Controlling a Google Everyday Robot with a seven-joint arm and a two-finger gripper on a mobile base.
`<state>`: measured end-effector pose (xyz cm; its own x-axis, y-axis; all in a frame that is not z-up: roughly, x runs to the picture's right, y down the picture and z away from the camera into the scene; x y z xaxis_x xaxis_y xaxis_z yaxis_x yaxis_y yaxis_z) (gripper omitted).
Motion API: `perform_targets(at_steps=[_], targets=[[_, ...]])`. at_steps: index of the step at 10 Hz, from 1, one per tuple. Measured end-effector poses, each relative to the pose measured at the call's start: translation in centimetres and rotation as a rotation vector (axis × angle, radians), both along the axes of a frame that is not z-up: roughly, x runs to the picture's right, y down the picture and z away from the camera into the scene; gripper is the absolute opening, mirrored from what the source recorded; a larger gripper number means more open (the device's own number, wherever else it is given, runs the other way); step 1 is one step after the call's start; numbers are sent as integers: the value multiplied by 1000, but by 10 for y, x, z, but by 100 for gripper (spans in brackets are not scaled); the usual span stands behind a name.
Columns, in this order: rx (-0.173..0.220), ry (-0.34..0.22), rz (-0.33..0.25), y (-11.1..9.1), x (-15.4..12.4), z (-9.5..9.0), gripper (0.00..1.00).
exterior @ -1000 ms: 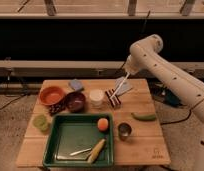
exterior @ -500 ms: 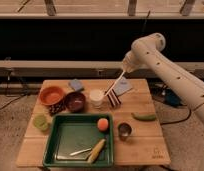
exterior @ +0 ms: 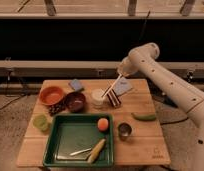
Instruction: Place brush in paper cup
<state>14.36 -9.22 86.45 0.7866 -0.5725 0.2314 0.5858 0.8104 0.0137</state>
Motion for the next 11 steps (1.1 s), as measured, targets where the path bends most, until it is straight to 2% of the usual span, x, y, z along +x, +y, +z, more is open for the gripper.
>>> perform_targets(at_steps=[2,3,11], targets=[[7,-18,7,9,-7,24,0],[12,-23,6,9,-9,28,0],[11,-26,5,9,-10,27,0]])
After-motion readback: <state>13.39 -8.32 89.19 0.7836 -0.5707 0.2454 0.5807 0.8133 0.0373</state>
